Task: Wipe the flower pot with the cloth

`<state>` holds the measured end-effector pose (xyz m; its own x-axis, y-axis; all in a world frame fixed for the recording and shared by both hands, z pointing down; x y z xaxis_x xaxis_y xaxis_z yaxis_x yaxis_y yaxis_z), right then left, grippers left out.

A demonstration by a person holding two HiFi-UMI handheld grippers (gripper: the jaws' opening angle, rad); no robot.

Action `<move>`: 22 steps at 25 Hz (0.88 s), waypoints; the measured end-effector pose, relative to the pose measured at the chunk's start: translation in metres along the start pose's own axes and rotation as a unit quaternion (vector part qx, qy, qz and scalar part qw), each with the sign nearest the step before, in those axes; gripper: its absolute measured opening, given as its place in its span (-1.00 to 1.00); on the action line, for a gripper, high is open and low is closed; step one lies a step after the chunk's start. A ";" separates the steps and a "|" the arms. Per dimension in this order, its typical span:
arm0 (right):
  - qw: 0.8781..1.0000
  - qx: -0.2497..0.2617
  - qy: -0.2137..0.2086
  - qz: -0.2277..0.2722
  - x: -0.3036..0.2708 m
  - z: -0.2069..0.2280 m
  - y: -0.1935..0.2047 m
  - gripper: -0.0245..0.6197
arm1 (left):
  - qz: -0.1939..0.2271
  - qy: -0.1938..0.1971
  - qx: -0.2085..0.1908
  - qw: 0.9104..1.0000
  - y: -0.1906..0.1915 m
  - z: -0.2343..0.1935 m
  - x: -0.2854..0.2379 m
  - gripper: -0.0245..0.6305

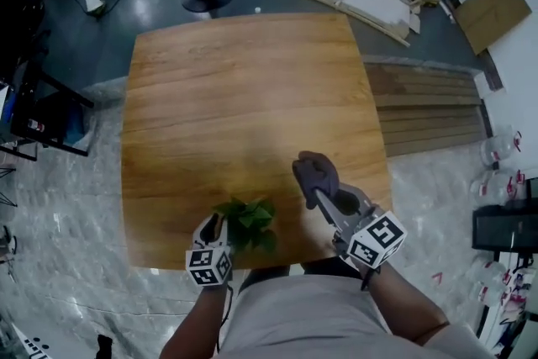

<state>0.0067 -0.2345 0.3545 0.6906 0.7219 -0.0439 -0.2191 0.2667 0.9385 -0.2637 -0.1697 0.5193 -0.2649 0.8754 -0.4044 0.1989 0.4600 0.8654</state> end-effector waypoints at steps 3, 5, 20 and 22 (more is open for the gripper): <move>1.000 0.012 -0.022 0.010 0.009 -0.004 -0.021 -0.81 | 0.032 -0.009 -0.015 0.999 -0.027 0.011 0.013 -0.67; 0.999 0.022 -0.045 0.016 0.012 -0.009 -0.035 -0.81 | 0.053 -0.018 -0.022 0.998 -0.044 0.021 0.020 -0.67; 0.975 0.066 -0.202 0.062 0.071 -0.051 -0.115 -0.81 | 0.256 -0.068 -0.064 0.962 -0.177 0.191 0.122 -0.69; 0.972 0.073 -0.213 0.067 0.080 -0.059 -0.120 -0.81 | 0.271 -0.079 -0.081 0.956 -0.183 0.208 0.134 -0.86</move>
<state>0.0479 -0.1712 0.2180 0.8921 0.4062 0.1979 -0.2475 0.0729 0.9661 -0.1392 -0.1055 0.2450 -0.0157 0.9960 0.0883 0.1153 -0.0859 0.9896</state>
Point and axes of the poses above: the fingertips, and each gripper's own axes: x backward along the fingers, z to its right, y out of its underside, the point moved 4 cm from there along x, backward along the fingers, and after that the axes turned 14 degrees about z, right-handed, at the moved point
